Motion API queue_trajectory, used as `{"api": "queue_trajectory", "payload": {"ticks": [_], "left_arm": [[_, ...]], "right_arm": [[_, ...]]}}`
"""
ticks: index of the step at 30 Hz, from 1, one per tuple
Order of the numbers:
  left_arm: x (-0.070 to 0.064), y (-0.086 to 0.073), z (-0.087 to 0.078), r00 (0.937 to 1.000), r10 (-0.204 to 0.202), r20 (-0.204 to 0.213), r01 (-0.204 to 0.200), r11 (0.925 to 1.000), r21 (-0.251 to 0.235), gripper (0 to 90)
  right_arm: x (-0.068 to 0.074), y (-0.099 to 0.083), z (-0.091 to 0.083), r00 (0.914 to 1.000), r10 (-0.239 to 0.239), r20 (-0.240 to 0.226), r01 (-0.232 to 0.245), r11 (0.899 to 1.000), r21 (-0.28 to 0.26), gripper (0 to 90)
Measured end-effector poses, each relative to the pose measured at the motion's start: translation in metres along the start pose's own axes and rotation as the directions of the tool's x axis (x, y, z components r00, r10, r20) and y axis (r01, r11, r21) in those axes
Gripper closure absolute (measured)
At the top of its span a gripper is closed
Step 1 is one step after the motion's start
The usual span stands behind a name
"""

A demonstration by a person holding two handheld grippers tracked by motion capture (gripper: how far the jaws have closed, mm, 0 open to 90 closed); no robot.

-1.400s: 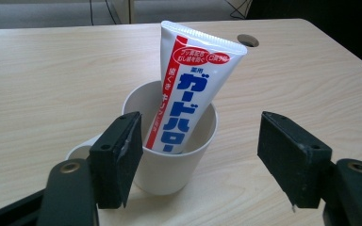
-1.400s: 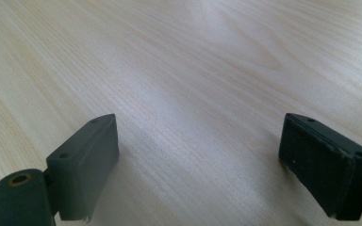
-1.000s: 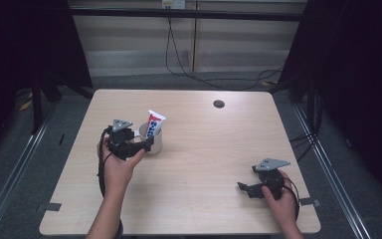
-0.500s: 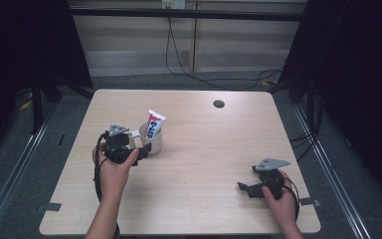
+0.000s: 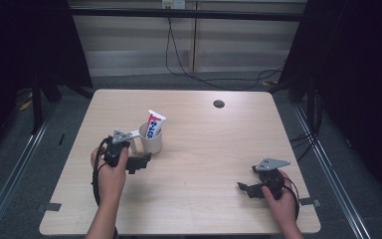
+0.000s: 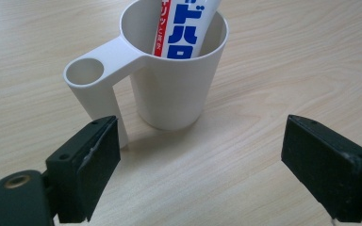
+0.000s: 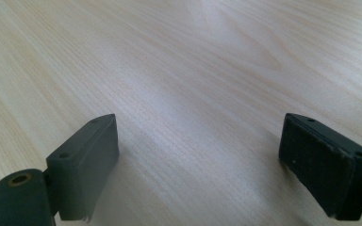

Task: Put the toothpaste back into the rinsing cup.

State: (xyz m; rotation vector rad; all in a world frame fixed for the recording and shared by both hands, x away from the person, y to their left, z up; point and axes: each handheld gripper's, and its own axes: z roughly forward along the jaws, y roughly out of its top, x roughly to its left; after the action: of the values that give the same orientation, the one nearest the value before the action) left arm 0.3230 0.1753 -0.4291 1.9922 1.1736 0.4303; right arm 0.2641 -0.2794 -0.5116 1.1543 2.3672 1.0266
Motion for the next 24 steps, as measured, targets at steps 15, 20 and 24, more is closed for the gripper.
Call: {"api": "queue_trajectory", "payload": {"ticks": [15,20,24], "left_arm": [[0.006,-0.010,-0.001,0.9996,-0.027,0.001,0.027,0.9996,-0.012,15.2],[0.008,-0.014,-0.001,0.9995,-0.032,-0.006,0.032,0.9994,-0.009,15.2],[0.010,-0.017,-0.001,0.9992,-0.037,-0.013,0.037,0.9993,-0.006,15.3]], "right_arm": [[0.000,0.000,0.000,1.0000,0.000,0.000,0.000,1.000,0.000,12.1],[0.000,0.000,0.000,1.0000,0.000,0.000,0.000,1.000,0.000,12.1],[0.000,0.000,0.000,1.0000,0.000,0.000,0.000,1.000,0.000,12.1]]}}
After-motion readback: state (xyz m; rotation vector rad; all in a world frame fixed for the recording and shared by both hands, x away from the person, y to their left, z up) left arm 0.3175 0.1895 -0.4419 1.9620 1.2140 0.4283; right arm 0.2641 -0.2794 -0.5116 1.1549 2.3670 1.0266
